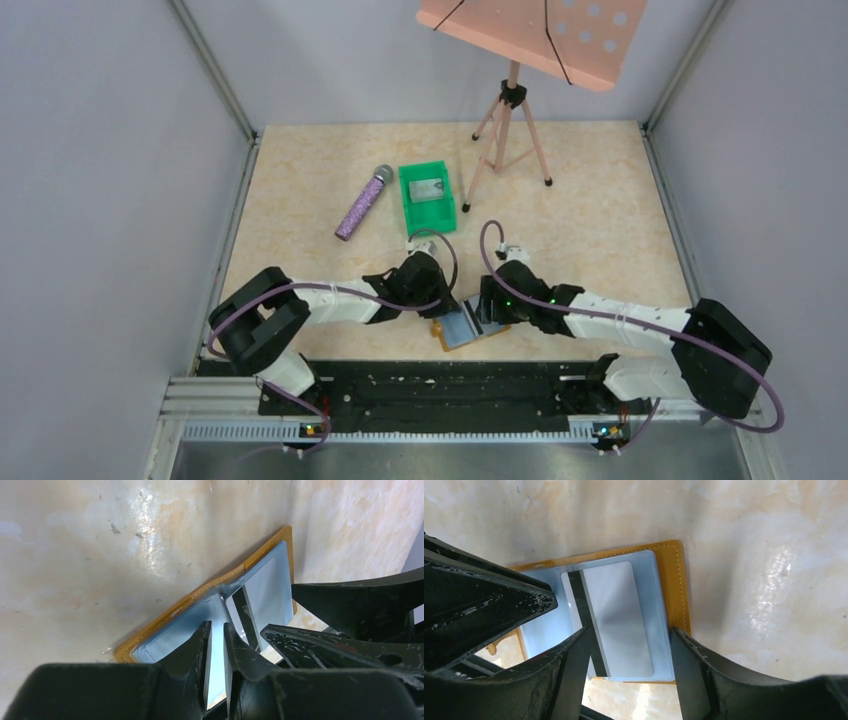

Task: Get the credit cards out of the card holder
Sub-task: Remove the credit card from the card holder.

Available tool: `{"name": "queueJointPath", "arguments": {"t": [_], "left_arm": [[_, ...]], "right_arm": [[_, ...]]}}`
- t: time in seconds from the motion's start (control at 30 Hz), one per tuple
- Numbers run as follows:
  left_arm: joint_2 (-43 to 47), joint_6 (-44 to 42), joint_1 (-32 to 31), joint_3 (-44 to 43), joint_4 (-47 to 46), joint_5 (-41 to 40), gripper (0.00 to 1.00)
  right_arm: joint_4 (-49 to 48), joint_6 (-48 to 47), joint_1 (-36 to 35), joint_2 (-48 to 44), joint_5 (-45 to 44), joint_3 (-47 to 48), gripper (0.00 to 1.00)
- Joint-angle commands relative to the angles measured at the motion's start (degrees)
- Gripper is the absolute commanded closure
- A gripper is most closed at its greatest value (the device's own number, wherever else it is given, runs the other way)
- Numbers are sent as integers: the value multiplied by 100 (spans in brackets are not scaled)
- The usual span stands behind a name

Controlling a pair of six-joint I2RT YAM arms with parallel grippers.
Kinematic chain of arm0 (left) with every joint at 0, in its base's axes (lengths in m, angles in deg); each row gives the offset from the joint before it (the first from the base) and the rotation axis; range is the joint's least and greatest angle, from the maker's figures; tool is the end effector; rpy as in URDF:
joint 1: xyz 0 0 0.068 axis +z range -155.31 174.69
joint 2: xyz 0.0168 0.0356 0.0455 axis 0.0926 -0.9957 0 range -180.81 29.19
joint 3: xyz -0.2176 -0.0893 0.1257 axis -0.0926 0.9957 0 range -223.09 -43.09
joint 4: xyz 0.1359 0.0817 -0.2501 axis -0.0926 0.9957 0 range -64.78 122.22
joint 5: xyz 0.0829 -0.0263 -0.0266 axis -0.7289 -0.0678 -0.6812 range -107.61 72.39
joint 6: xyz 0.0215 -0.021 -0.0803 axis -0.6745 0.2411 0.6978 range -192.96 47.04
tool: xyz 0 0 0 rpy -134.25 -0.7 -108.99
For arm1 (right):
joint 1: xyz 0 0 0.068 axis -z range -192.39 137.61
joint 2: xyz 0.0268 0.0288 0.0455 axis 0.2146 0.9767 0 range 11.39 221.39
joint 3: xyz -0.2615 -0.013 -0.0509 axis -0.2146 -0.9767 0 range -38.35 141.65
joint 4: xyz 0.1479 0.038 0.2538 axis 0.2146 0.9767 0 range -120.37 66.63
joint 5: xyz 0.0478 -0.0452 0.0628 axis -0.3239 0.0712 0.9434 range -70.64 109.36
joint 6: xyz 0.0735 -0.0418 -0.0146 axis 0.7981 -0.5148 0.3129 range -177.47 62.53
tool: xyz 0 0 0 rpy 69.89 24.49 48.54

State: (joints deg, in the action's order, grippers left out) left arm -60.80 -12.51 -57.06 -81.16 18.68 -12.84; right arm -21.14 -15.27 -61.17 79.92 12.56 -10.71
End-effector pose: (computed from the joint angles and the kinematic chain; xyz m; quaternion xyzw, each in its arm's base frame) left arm 0.2093 -0.2756 0.0801 -0.0544 0.9229 -0.3363 0.1796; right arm 0.1870 0.1999 0.0998 -0.0336 0.9380 0.2036 0.2785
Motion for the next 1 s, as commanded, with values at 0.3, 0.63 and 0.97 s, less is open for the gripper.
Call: {"name": "queueJointPath", "arguments": {"t": [0.3, 0.63, 0.97], "left_arm": [[194, -62, -2, 175, 198, -275, 80], [299, -33, -2, 237, -334, -37, 77], [342, -23, -2, 92, -292, -96, 77]], "right_arm": [[393, 175, -630, 669, -1111, 456, 53], [162, 301, -625, 606, -938, 197, 67], [500, 349, -632, 88, -965, 277, 56]]}}
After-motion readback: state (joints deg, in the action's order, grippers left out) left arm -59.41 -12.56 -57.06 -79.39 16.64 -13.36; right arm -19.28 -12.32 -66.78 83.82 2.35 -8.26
